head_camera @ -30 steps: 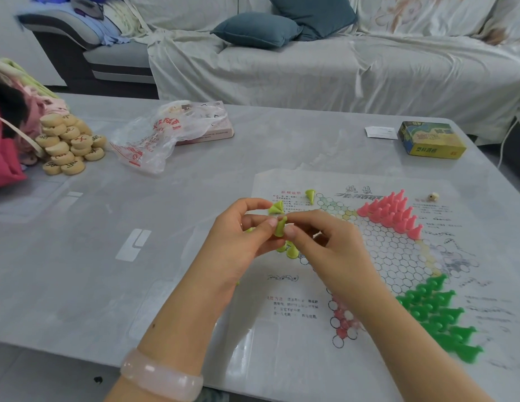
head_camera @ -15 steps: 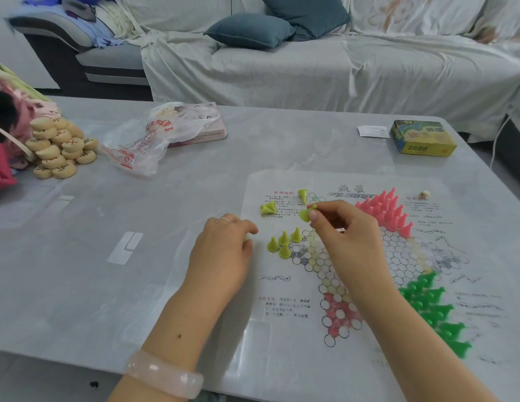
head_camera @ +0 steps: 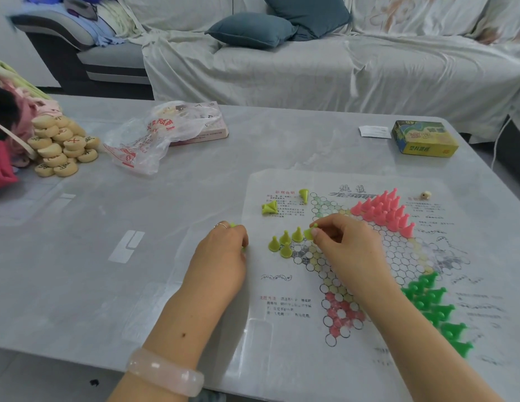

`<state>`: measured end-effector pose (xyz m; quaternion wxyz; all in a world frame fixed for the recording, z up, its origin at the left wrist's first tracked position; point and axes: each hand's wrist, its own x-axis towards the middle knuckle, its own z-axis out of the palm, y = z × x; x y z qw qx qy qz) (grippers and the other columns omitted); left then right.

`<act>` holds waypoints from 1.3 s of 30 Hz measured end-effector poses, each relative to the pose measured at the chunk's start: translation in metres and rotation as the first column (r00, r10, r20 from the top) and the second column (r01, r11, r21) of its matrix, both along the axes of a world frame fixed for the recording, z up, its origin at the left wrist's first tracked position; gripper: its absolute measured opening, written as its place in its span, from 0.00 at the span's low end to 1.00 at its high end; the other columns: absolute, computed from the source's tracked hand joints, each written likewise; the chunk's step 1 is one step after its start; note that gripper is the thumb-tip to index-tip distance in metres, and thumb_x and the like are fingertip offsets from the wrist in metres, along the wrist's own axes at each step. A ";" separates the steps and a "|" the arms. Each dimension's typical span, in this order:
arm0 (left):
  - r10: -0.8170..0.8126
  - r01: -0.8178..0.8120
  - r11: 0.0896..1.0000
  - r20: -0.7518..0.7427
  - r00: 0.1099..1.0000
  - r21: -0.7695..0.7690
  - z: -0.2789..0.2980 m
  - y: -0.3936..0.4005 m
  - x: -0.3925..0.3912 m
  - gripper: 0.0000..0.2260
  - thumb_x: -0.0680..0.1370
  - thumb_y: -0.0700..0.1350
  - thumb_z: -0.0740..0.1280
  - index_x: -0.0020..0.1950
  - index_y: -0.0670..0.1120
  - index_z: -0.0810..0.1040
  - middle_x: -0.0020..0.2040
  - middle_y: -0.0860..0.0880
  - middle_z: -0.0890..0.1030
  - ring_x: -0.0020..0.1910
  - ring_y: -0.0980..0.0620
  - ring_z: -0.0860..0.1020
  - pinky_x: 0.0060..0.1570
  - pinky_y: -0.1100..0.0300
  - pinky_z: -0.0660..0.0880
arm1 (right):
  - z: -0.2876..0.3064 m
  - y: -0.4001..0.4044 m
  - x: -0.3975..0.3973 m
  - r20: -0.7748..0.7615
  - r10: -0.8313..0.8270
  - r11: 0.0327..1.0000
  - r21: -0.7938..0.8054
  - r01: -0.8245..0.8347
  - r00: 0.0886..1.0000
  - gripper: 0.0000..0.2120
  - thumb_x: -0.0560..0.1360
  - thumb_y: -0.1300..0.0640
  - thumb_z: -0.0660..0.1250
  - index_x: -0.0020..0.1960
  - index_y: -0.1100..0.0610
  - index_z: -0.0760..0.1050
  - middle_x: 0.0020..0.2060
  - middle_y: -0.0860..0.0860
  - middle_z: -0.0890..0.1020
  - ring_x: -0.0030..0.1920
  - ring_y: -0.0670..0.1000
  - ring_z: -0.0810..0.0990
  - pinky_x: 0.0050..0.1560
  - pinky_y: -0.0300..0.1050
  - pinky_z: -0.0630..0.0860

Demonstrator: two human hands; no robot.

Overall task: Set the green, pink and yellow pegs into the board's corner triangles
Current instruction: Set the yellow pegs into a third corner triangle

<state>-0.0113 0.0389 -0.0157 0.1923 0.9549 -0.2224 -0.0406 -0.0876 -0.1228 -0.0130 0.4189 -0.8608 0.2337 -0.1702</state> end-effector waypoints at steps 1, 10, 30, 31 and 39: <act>0.005 -0.005 1.000 0.000 1.000 0.007 0.000 0.000 0.001 0.08 0.75 0.37 0.59 0.51 0.43 0.75 0.46 0.50 0.69 0.48 0.49 0.72 0.43 0.61 0.66 | 0.000 0.000 0.000 -0.009 0.004 1.000 -0.013 -0.004 1.000 0.05 0.74 0.57 0.65 0.47 0.54 0.79 0.38 0.47 0.81 0.40 0.44 0.78 0.38 0.30 0.70; 0.014 -0.013 1.000 0.034 0.999 -0.010 0.002 0.000 0.000 0.07 0.75 0.38 0.60 0.48 0.43 0.76 0.46 0.49 0.70 0.49 0.47 0.73 0.42 0.59 0.67 | -0.008 0.005 0.001 -0.131 0.089 0.979 -0.173 -0.111 0.987 0.06 0.73 0.55 0.64 0.48 0.51 0.78 0.36 0.44 0.78 0.34 0.40 0.73 0.35 0.32 0.68; 0.019 -0.029 0.995 0.101 0.995 0.093 0.005 0.001 0.002 0.08 0.77 0.42 0.58 0.52 0.47 0.75 0.49 0.49 0.71 0.54 0.49 0.70 0.41 0.60 0.63 | -0.014 0.009 0.004 -0.153 0.090 0.952 -0.277 -0.130 0.984 0.08 0.74 0.54 0.63 0.51 0.50 0.78 0.38 0.47 0.78 0.39 0.48 0.75 0.41 0.43 0.73; 0.019 -0.028 0.995 0.099 0.995 0.092 0.005 0.001 0.002 0.08 0.77 0.42 0.58 0.52 0.47 0.75 0.50 0.49 0.72 0.54 0.49 0.70 0.41 0.60 0.63 | -0.014 0.009 0.004 -0.156 0.092 0.951 -0.279 -0.134 0.983 0.08 0.74 0.54 0.63 0.51 0.51 0.78 0.38 0.47 0.78 0.39 0.48 0.75 0.42 0.43 0.74; -0.001 -0.007 0.997 0.106 0.994 0.075 0.005 0.002 0.001 0.07 0.76 0.40 0.59 0.49 0.45 0.75 0.52 0.49 0.73 0.53 0.49 0.71 0.41 0.60 0.64 | -0.011 0.007 0.001 -0.149 0.105 0.962 -0.236 -0.138 0.983 0.08 0.73 0.55 0.65 0.51 0.50 0.77 0.37 0.47 0.78 0.38 0.46 0.75 0.39 0.38 0.72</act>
